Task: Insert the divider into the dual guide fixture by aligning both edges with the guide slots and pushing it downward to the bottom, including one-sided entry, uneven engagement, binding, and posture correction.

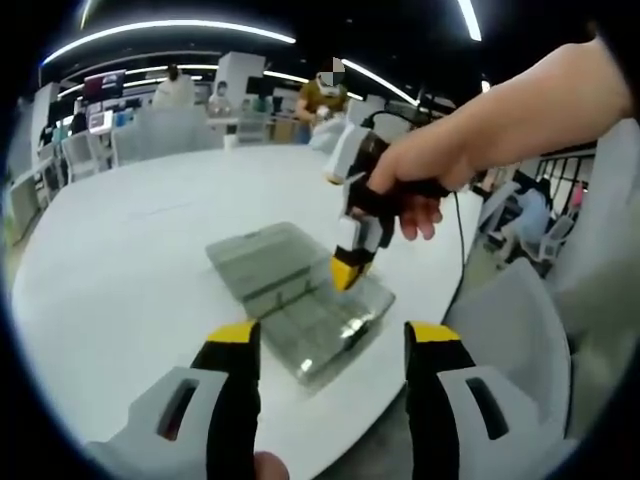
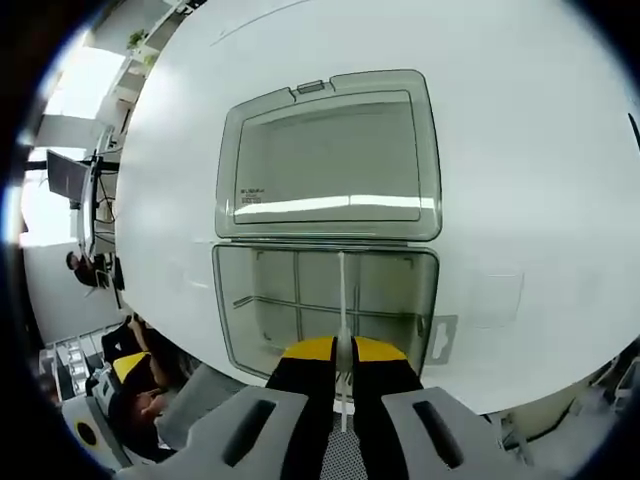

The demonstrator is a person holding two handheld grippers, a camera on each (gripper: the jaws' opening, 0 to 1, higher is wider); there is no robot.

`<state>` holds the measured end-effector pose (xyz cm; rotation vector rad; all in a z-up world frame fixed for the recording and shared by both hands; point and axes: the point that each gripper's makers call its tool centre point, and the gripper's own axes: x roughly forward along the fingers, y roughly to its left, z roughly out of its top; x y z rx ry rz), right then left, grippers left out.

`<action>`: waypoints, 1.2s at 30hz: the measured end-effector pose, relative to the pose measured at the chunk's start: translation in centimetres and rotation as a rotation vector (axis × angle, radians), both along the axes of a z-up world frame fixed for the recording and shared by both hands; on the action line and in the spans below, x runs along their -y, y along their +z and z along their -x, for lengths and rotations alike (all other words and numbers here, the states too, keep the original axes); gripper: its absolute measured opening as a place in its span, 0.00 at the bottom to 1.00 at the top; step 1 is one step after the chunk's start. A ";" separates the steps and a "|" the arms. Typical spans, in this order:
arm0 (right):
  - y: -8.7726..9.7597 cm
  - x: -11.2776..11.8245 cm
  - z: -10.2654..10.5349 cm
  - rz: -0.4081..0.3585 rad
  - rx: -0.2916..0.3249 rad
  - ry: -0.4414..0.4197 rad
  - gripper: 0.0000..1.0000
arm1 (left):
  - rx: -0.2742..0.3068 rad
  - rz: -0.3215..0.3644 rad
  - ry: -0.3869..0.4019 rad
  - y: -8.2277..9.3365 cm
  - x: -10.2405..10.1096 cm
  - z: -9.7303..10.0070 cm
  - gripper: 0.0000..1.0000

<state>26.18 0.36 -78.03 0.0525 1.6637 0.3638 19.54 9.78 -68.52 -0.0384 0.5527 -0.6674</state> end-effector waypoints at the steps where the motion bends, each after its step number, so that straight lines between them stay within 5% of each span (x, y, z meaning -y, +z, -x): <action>1: 0.0 0.0 -0.1 -0.002 0.000 -0.004 0.00 | 0.000 -0.001 0.000 0.0 0.0 0.0 0.56; 36: 0.1 -0.1 0.6 0.030 0.017 0.010 0.00 | -0.002 -0.001 0.006 0.1 -0.1 0.0 0.56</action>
